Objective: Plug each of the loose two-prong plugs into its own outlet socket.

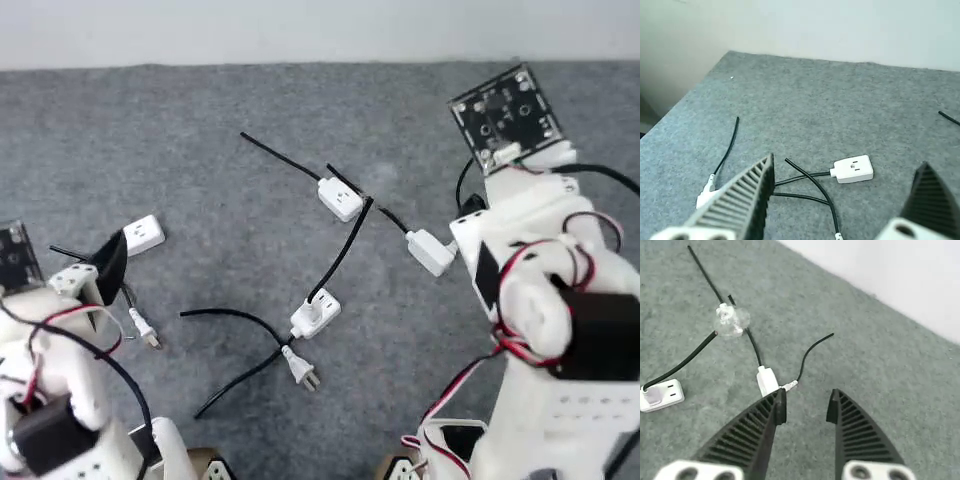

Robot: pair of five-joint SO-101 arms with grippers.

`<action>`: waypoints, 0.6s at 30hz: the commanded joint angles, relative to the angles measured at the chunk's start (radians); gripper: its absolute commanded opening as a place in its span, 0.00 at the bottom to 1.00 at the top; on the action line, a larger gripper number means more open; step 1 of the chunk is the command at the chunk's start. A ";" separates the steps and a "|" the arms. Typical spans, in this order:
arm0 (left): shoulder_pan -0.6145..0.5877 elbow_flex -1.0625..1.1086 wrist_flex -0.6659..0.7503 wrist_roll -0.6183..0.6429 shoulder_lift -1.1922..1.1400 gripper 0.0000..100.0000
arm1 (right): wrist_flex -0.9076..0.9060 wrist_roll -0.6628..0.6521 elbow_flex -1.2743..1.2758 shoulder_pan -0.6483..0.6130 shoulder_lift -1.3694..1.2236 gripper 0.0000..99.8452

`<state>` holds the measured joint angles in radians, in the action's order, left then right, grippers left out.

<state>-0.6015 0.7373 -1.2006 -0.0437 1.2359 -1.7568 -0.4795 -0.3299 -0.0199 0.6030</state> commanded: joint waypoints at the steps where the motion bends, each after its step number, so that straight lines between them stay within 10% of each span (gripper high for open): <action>1: -0.008 -0.137 0.015 -0.011 -0.224 0.41 | -0.030 0.012 -0.049 0.018 0.050 0.15; 18: 0.044 -0.657 0.198 0.015 -1.244 0.41 | -0.039 0.014 -0.041 0.015 0.099 0.15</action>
<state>-0.5800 0.2355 -1.0625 -0.0422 0.1788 -1.7568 -0.4733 -0.3299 -0.0153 0.6905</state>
